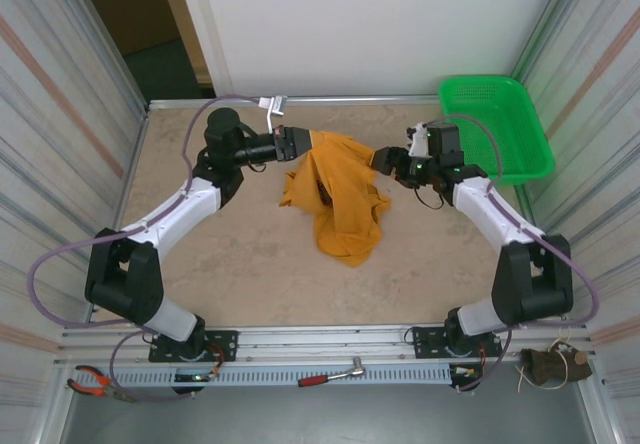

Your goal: Fold the inside-out t-shirt

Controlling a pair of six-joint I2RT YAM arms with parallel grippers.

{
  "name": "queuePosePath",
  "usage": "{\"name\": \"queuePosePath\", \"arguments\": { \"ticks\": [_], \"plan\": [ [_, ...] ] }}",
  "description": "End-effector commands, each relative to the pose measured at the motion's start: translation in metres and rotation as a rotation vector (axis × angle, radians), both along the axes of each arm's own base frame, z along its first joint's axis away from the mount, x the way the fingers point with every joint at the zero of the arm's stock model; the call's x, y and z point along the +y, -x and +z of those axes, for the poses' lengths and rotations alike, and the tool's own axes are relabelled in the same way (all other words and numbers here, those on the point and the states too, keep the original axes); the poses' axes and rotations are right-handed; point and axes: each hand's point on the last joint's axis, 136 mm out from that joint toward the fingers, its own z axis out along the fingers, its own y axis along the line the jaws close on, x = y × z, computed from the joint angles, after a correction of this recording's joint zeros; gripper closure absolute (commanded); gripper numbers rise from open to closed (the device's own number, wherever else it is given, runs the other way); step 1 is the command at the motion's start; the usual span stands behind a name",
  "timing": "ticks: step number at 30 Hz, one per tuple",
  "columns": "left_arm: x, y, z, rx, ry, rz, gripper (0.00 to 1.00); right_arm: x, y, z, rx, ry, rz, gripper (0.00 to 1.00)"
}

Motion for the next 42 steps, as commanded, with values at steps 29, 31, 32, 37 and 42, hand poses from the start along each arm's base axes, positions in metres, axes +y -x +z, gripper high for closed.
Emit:
{"name": "queuePosePath", "arguments": {
  "ticks": [29, 31, 32, 37, 42],
  "plan": [
    [-0.004, 0.030, -0.001, -0.143, -0.051, -0.206, 1.00, 0.084, 0.026, 0.098, -0.296, -0.005, 0.424, 1.00],
    [0.008, 0.020, -0.023, -0.108, -0.093, -0.133, 0.93, 0.080, 0.029, 0.106, -0.297, -0.051, 0.433, 1.00],
    [0.015, 0.014, -0.033, -0.090, -0.110, -0.086, 0.92, 0.077, 0.031, 0.110, -0.298, -0.076, 0.435, 1.00],
    [0.066, -0.023, -0.104, 0.062, -0.275, 0.221, 0.53, 0.063, 0.044, 0.129, -0.307, -0.197, 0.430, 1.00],
    [0.075, -0.017, -0.100, 0.025, -0.371, 0.346, 0.40, 0.064, 0.053, 0.128, -0.296, -0.216, 0.425, 1.00]
  ]
}}
